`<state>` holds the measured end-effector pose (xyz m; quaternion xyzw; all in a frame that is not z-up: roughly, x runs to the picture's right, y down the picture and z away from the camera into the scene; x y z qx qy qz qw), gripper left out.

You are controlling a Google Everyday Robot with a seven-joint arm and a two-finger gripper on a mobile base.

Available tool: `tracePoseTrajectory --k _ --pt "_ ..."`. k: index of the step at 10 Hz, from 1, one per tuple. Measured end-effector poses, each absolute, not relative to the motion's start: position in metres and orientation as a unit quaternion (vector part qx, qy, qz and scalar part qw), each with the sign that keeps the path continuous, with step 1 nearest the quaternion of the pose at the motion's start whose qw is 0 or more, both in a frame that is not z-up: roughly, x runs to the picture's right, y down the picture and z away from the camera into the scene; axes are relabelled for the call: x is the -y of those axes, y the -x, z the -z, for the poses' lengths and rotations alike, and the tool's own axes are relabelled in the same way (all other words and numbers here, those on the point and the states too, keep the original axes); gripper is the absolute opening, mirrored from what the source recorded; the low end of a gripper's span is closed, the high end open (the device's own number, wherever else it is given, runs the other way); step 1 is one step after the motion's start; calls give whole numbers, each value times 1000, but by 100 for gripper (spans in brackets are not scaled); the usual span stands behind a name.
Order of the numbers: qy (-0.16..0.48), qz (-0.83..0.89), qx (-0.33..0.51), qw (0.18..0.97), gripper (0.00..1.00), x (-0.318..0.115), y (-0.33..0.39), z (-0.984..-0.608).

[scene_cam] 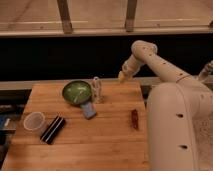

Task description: Knock the bottle over

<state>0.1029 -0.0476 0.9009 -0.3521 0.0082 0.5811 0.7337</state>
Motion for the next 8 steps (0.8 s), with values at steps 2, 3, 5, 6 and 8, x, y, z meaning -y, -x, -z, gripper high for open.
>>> tracePoseTrajectory --k 2,3,5,6,8 --pt "380 -574 15 725 0 42 -87 -911" --pt "391 -569 25 723 0 41 -78 -915" --pt "411 -555 41 722 0 40 -58 -920" --pt "420 -547 49 722 0 39 -51 -922" --pt "434 -528 66 727 0 39 -32 -926"
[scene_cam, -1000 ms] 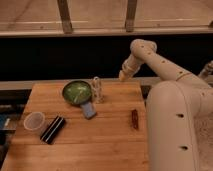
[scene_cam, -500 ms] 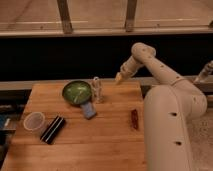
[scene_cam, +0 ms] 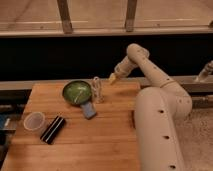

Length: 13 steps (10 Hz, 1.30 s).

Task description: Knock the bottle over

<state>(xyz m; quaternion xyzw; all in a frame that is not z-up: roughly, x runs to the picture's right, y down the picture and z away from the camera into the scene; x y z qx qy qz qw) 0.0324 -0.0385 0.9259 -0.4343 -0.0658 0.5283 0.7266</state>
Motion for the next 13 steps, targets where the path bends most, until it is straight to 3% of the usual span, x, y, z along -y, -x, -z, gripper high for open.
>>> tracePoseTrajectory --k 6,13 --pt "471 -495 121 720 0 44 15 -928" --pt "514 -485 66 704 0 -12 -38 -850"
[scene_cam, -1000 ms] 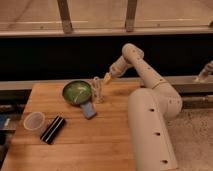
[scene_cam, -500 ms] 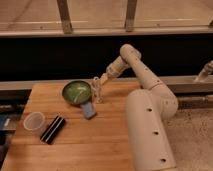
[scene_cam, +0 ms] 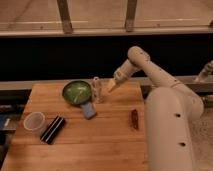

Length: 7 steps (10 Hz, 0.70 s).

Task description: Knock the bottle over

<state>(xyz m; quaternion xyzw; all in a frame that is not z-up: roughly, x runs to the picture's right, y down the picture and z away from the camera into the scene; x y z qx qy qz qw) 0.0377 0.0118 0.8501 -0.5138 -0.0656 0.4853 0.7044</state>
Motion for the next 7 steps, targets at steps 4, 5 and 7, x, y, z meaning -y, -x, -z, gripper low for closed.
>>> tracePoseTrajectory --k 4,5,7 --pt "465 -491 37 736 0 -3 -41 -858" --pt "453 -495 34 741 0 5 -45 -867" --pt "435 -488 34 756 0 15 -36 -885"
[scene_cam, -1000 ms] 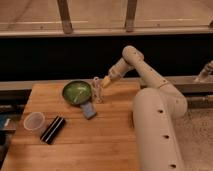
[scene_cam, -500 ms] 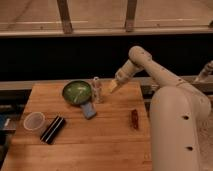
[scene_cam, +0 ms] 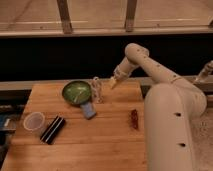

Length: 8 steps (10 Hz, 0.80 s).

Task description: Knock the bottle over

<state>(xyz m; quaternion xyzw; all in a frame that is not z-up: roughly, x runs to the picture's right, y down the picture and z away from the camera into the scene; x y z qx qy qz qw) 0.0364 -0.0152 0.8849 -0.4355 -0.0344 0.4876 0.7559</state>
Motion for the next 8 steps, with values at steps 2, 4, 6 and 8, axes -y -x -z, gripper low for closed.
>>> tracePoseTrajectory --k 2,4,6,8 --pt "431 -486 35 759 0 17 -35 -894" --pt "435 -488 48 755 0 19 -29 -903" --pt "455 -480 69 747 0 19 -16 -903" --pt "478 -458 95 743 0 21 21 -901"
